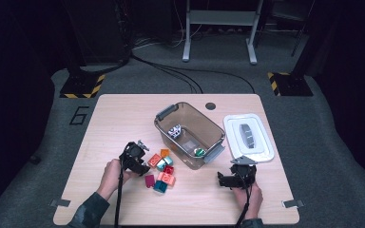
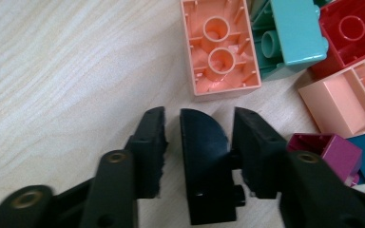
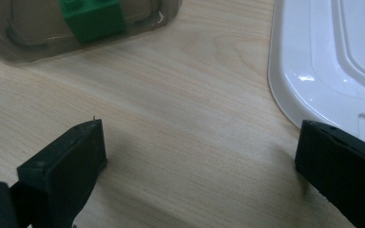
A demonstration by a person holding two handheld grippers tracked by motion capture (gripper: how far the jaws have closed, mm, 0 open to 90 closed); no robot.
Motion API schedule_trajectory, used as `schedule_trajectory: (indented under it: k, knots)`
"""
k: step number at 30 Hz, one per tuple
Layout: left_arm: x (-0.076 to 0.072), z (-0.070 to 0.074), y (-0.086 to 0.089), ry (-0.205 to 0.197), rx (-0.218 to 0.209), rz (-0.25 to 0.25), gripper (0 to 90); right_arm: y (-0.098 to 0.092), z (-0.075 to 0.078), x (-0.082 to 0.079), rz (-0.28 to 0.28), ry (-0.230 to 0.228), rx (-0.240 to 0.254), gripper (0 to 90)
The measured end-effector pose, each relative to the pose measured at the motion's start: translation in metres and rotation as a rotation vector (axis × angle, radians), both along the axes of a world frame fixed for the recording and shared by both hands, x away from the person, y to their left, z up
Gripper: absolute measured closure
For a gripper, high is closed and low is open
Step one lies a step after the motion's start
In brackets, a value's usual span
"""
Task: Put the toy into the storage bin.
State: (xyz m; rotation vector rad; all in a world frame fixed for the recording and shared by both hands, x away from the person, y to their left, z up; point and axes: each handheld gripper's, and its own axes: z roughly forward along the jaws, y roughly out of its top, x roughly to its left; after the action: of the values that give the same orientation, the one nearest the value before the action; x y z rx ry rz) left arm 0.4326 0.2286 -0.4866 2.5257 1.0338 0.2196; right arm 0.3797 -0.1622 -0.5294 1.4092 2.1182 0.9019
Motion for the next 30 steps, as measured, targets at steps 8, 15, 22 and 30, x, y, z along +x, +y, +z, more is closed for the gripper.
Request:
schedule_trajectory:
  k: [8,15,22,30]
  knots:
    - [0.0,0.001,0.002,-0.008,-0.002,-0.003,66.2,0.0,0.0,0.0,-0.008,-0.002,0.004,2.6]
    - [0.002,0.008,0.007,-0.029,-0.022,0.008,66.3,0.0,0.0,0.0,-0.008,-0.003,0.004,2.6]
    - [0.006,0.017,0.015,-0.042,-0.043,0.024,66.3,0.0,0.0,0.0,-0.008,-0.003,0.004,2.6]
    - [0.01,0.033,0.021,-0.076,-0.057,0.041,66.2,0.0,0.0,0.0,-0.008,-0.003,0.004,2.6]
